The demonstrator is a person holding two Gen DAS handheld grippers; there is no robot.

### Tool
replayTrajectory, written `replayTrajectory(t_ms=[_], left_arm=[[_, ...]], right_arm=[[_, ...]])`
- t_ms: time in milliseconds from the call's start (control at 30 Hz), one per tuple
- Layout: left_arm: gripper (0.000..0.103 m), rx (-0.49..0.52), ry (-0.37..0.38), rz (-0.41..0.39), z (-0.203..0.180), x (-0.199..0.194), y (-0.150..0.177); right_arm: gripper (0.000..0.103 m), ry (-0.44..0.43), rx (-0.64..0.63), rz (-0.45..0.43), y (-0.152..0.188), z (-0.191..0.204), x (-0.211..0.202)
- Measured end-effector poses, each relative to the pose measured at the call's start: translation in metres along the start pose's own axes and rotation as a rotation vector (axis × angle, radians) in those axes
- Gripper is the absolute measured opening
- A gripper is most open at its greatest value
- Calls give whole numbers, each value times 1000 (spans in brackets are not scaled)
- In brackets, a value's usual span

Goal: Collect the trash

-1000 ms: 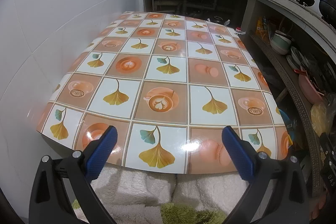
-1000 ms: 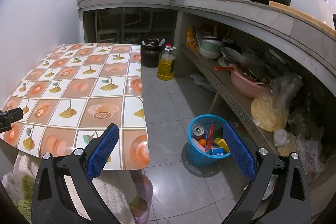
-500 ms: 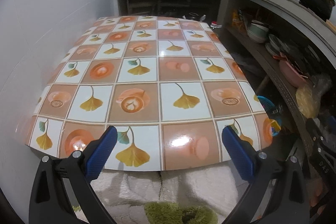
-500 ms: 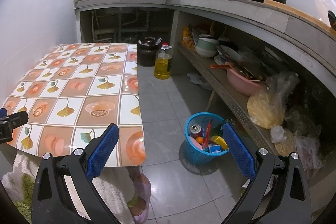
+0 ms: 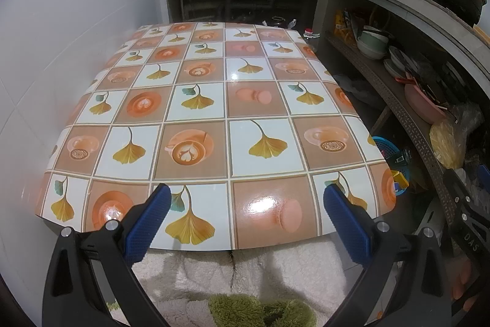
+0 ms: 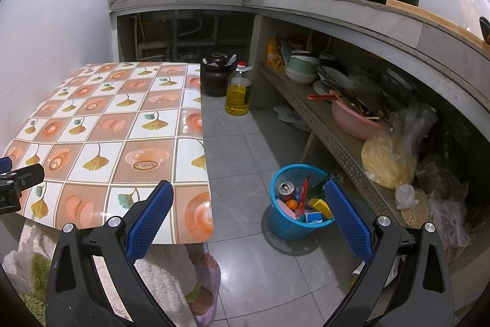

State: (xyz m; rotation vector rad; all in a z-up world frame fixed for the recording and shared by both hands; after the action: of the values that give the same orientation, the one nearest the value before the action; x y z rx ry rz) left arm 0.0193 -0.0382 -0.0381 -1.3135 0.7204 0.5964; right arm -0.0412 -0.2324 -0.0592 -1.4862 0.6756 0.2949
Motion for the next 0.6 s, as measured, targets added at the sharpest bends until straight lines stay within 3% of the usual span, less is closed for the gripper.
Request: replayTrajectory(t_ms=[600], left_arm=[[98, -13, -5, 5, 3, 2, 1]], right_arm=[[95, -2, 0, -2, 0, 0, 0]])
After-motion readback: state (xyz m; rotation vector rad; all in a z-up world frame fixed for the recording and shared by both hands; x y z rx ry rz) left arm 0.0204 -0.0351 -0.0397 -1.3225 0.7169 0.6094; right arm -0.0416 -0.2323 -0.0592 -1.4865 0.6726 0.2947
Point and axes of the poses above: each gripper's, at about its wrist camera, not at the fingertips, and x roughly the way its jaws point, z to its left, y to its underside, the point moved 3 cm from there along x, roughly the way its jaws point, and after that the axes turned 13 degrees about -y, right-handed, at the moved point
